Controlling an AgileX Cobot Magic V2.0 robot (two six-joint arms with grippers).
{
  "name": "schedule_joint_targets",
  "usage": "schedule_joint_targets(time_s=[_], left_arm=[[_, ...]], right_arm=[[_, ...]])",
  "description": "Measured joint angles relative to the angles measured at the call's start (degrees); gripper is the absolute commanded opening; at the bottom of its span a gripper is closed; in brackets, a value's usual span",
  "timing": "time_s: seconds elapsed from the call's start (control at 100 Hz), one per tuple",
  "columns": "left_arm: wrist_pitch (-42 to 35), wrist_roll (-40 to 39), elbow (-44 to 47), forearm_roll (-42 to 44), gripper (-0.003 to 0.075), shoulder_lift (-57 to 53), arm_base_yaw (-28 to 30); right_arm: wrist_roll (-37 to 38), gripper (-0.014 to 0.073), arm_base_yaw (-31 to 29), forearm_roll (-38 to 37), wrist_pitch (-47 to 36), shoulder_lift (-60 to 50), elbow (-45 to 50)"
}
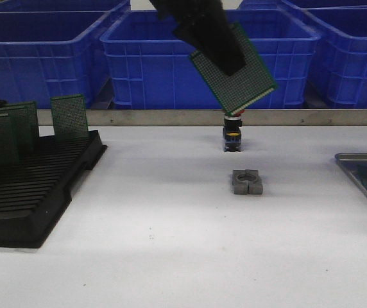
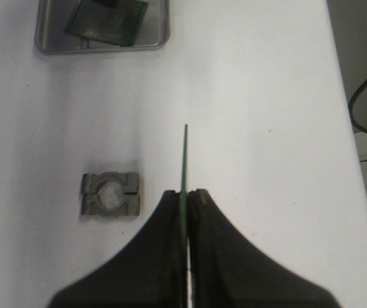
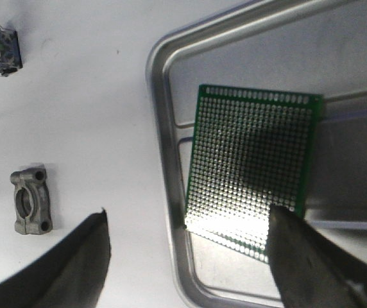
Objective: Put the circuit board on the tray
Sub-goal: 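Move the right gripper to the held board and grasp its edge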
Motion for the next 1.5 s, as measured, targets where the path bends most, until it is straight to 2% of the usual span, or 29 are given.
schedule_joint_targets(time_s=[0.17,0.31,0.48,0.66,0.88,1.15,1.5], left_arm=[[0.10,0.00,0.00,0.00,-0.0018,0.00,-1.58],[0.10,0.00,0.00,0.00,-0.0018,0.00,-1.58],[0.10,0.00,0.00,0.00,-0.0018,0.00,-1.58],[0.10,-0.04,0.00,0.00,-0.0018,0.00,-1.58],[0.10,-0.04,0.00,0.00,-0.0018,0.00,-1.58],[0.10,-0.04,0.00,0.00,-0.0018,0.00,-1.58],[0.10,-0.13,0.00,0.00,-0.0018,0.00,-1.58]], right_arm=[[-0.39,0.0533,0.00,0.00,0.88,0.00,-0.42],[-3.82,0.0527,0.00,0.96,5.43,0.00,-2.37],[-12.86,0.0527,0.27,6.24,14.84,-0.42,-4.67],[-26.61,0.0527,2.77,11.36,21.49,-3.39,-5.14],[-37.59,0.0527,5.59,11.97,22.47,-9.38,-5.27],[-44.66,0.0527,8.62,11.21,23.21,-16.34,-5.27],[-50.84,0.0527,13.81,8.27,23.60,-17.22,-4.94]])
